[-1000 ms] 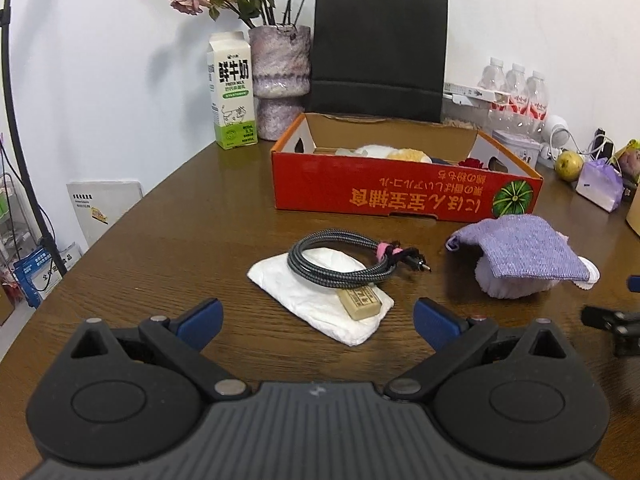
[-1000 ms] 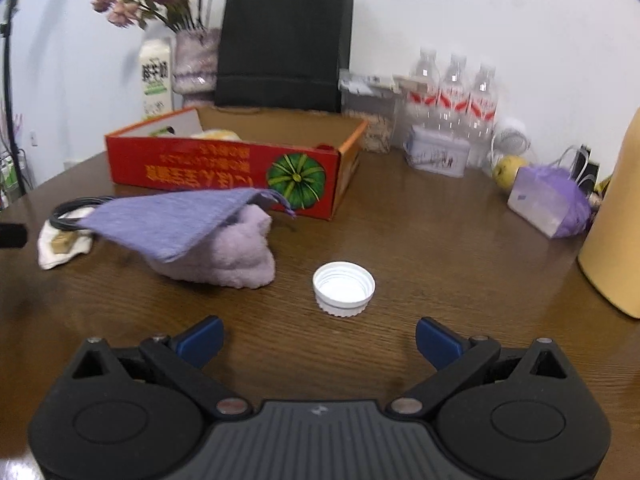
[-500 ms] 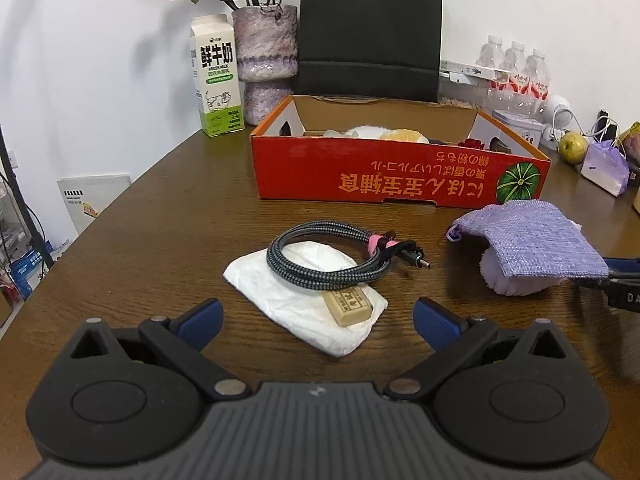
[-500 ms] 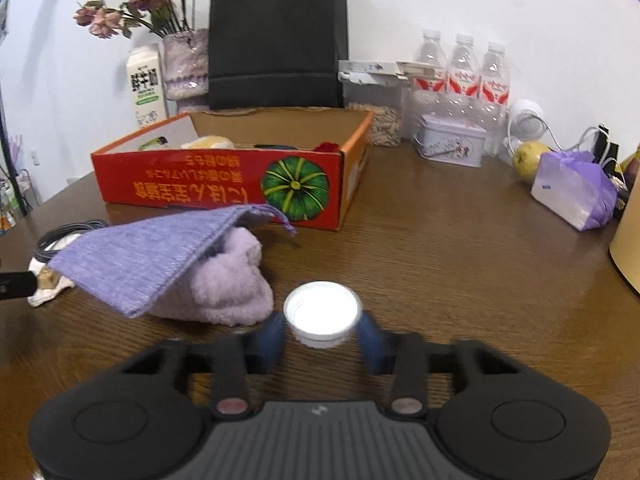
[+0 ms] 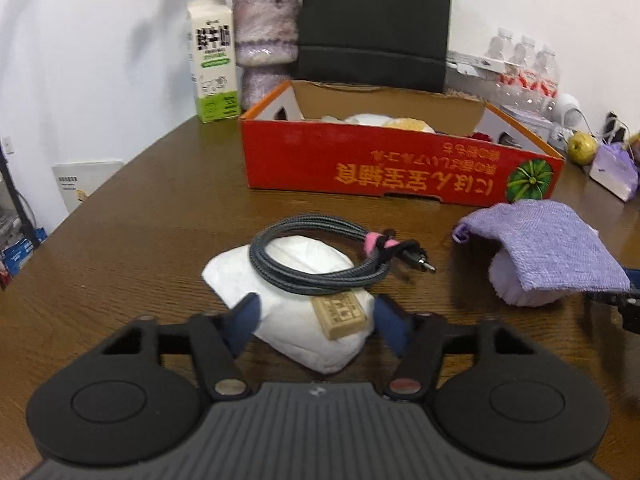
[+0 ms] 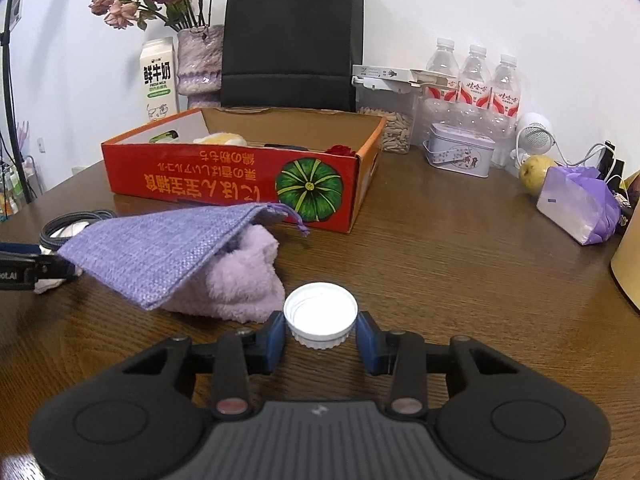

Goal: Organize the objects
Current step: 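Lower the left gripper onto the small wooden block and close it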

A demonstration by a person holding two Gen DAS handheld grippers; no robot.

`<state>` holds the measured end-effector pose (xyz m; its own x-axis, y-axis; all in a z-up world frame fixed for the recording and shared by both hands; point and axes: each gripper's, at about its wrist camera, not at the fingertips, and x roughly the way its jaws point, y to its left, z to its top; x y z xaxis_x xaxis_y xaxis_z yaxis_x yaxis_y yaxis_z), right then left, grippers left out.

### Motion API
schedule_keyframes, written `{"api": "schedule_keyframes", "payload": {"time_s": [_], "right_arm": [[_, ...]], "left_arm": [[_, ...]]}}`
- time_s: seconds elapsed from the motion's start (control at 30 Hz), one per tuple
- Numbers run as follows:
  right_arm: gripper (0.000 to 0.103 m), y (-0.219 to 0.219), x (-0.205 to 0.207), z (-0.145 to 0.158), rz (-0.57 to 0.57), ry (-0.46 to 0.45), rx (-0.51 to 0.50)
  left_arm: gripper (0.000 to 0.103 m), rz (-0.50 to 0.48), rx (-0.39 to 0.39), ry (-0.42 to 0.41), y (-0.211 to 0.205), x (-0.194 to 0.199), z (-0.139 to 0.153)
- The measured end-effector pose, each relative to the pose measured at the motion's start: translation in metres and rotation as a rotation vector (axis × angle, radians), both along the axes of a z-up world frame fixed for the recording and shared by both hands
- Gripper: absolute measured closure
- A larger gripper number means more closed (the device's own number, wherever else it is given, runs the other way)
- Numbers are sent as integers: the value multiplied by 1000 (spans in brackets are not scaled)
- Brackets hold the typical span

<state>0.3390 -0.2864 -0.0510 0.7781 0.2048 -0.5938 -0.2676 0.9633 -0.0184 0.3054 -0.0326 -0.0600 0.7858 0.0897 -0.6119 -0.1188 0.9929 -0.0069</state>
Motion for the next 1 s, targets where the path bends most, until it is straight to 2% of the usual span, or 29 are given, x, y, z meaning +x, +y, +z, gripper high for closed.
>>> {"api": "schedule_keyframes", "payload": {"time_s": [0.03,0.07,0.1,0.17,0.2,0.3,0.33,0.6,0.67,0.7,0.73,1.0], "right_arm": [[65,0,0,0,-2,0,-1],[65,0,0,0,-3,0,-2],[65,0,0,0,-5,-1,-3],[64,0,0,0,-12,-1,-7],[58,0,0,0,-19,-1,-11],[27,-1,2,0,-49,7,-16],[24,-2,4,-1,-58,14,-15],[26,0,14,-3,-75,34,19],[35,0,14,-2,-73,34,33],[53,0,13,-2,-72,27,38],[64,1,12,-1,-69,19,39],[64,2,4,3,-79,-24,29]], "left_arm": [[62,-6,-15,-8,2,-2,1],[77,-15,-29,-12,3,-3,1],[81,-22,-39,-13,3,-5,1],[82,-28,-29,-21,2,-8,1],[82,-30,-25,-24,1,-8,0],[82,-30,-27,-28,1,-9,0],[82,-30,-27,-29,1,-9,1],[82,-33,-22,-39,2,-23,0],[82,-37,-13,-41,1,-28,0],[82,-38,-8,-41,0,-30,-1],[82,-39,-3,-41,0,-31,-1],[77,-31,-6,-45,0,-29,-3]]}}
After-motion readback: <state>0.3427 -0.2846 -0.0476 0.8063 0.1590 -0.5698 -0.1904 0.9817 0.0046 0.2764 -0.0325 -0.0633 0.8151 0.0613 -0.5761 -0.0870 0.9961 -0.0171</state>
